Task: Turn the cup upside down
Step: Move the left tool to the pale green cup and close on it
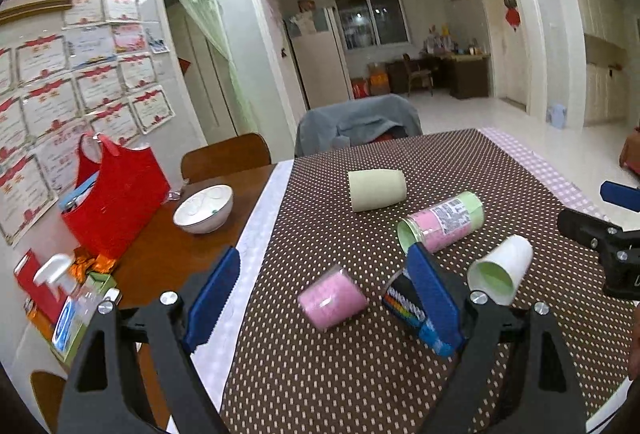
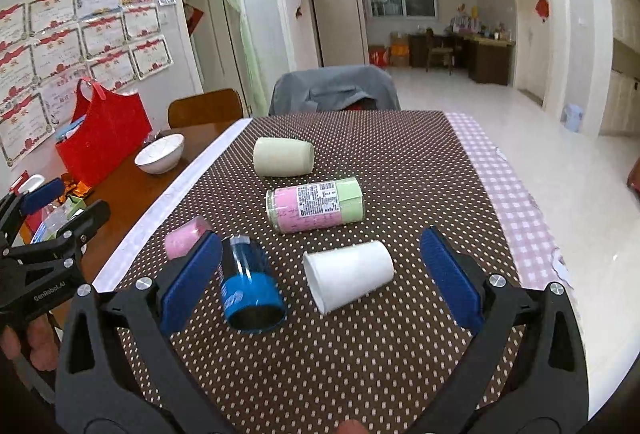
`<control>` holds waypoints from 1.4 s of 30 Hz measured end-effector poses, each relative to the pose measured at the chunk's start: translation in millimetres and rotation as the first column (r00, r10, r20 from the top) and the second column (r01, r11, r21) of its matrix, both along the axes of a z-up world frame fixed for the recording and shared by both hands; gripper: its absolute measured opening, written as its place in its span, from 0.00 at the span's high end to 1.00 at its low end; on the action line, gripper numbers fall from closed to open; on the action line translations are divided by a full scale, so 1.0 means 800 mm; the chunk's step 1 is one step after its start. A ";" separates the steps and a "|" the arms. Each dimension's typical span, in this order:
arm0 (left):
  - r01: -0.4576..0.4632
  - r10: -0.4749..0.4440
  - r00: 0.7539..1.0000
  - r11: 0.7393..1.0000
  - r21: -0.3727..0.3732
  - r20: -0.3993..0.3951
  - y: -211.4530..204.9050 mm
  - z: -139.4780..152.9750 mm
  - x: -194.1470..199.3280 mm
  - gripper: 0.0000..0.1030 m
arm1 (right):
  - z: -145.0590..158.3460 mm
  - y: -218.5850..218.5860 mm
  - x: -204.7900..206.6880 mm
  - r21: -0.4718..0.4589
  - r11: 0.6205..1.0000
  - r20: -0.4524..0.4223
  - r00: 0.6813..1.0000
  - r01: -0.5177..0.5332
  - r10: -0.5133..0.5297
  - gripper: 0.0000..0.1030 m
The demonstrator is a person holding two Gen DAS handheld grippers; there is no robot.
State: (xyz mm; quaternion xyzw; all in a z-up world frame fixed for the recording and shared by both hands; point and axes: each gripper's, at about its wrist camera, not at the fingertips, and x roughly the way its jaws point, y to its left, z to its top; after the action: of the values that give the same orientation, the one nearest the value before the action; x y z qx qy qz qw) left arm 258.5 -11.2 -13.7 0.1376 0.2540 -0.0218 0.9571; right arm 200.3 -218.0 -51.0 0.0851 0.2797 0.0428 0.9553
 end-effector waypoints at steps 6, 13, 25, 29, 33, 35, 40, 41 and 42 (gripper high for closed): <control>0.045 -0.040 0.997 0.997 0.067 -0.073 -0.015 -0.002 0.094 0.18 | -0.011 -0.009 0.083 0.014 0.999 -0.085 0.996 -0.033 0.034 0.06; 0.175 -0.131 0.969 0.963 0.206 -0.209 -0.046 -0.036 0.219 0.18 | -0.041 -0.020 0.177 0.026 0.998 -0.203 0.978 -0.051 0.055 0.06; 0.441 -0.297 0.860 0.842 0.310 -0.416 -0.090 -0.097 0.331 0.18 | -0.070 -0.036 0.269 0.048 0.996 -0.302 0.949 -0.081 0.092 0.06; 0.506 -0.325 0.823 0.793 0.340 -0.466 -0.106 -0.114 0.352 0.18 | -0.079 -0.035 0.287 0.060 0.993 -0.331 0.936 -0.103 0.117 0.06; 0.565 -0.349 0.791 0.733 0.380 -0.503 -0.118 -0.126 0.371 0.18 | -0.086 -0.037 0.299 0.061 0.992 -0.349 0.929 -0.111 0.125 0.06; 0.602 -0.364 0.767 0.693 0.396 -0.528 -0.125 -0.132 0.380 0.18 | -0.091 -0.038 0.305 0.065 0.991 -0.359 0.925 -0.113 0.129 0.06; 0.683 -0.382 0.703 0.598 0.420 -0.600 -0.137 -0.154 0.396 0.18 | -0.099 -0.047 0.317 0.081 0.991 -0.371 0.920 -0.104 0.127 0.06; 0.696 -0.378 0.689 0.583 0.419 -0.618 -0.138 -0.158 0.398 0.18 | -0.100 -0.048 0.320 0.084 0.991 -0.374 0.919 -0.104 0.128 0.06; 0.712 -0.380 0.671 0.569 0.411 -0.636 -0.138 -0.162 0.399 0.18 | -0.101 -0.048 0.323 0.084 0.991 -0.375 0.918 -0.105 0.129 0.06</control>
State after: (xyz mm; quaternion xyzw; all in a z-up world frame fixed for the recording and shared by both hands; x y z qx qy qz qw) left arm 577.7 -122.0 -143.0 0.5140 0.4159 -0.2748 0.6981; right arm 458.5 -256.5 -131.6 0.1046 0.4624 0.0911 0.8758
